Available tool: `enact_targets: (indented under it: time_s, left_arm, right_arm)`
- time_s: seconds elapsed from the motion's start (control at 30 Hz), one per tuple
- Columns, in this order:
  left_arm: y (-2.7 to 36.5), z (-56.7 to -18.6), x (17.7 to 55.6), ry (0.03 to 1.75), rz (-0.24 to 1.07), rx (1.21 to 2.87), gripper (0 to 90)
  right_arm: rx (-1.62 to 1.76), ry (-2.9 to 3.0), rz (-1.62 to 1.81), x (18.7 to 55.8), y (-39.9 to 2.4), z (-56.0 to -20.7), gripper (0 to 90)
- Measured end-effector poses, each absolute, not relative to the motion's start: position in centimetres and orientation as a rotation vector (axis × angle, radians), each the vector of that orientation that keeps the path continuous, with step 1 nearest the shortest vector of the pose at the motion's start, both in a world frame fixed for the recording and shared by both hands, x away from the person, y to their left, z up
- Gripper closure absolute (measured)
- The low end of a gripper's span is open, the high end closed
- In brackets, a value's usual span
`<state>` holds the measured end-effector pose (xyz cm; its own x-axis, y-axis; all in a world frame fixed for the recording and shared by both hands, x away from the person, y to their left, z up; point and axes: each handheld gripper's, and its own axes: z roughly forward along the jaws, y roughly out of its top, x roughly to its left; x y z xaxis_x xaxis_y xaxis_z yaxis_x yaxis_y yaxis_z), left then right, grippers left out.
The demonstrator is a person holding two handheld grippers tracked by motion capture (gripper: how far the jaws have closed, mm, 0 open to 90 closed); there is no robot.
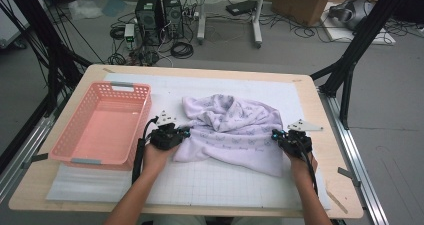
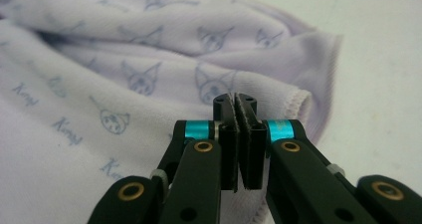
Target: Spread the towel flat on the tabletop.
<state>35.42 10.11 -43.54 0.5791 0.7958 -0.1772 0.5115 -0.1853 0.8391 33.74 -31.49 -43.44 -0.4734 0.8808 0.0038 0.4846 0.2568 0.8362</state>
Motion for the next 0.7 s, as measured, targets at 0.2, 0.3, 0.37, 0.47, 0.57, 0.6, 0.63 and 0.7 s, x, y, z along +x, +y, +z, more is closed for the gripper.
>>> enact_targets:
  time_s: [0.2,0.3,0.37,0.47,0.57,0.6,0.63,0.7]
  left_arm:
    - [9.8,-44.2,36.5,1.098,0.414,1.835,86.5]
    - [9.9,-44.1,36.4,1.113,0.414,1.834,67.8]
    - [10.2,-43.9,36.1,1.117,0.397,1.837,52.1]
    - [10.3,-43.5,35.5,1.072,0.391,1.884,42.2]
    - [10.5,-43.4,34.4,1.04,0.42,1.895,42.4]
    - [10.6,-43.6,34.2,1.04,0.419,1.903,42.5]
    - [10.7,-43.7,34.1,1.047,0.413,1.913,42.4]
    - [11.1,-44.0,33.6,1.051,0.398,1.919,42.3]
  right_arm:
    - [1.253,2.02,1.04,36.0,-31.0,-43.4,88.2]
    - [1.265,2.006,1.027,36.1,-30.7,-43.5,86.9]
    - [1.271,2.004,1.049,35.9,-30.7,-43.5,76.4]
    - [1.265,2.0,1.085,34.9,-31.0,-43.1,65.9]
    - [1.249,1.996,1.11,33.7,-31.6,-42.9,60.7]
    - [1.251,2.0,1.123,33.2,-31.9,-42.9,58.7]
    - [1.251,2.003,1.141,32.8,-32.2,-42.9,56.7]
    - [1.25,2.05,1.179,32.1,-32.8,-43.0,53.8]
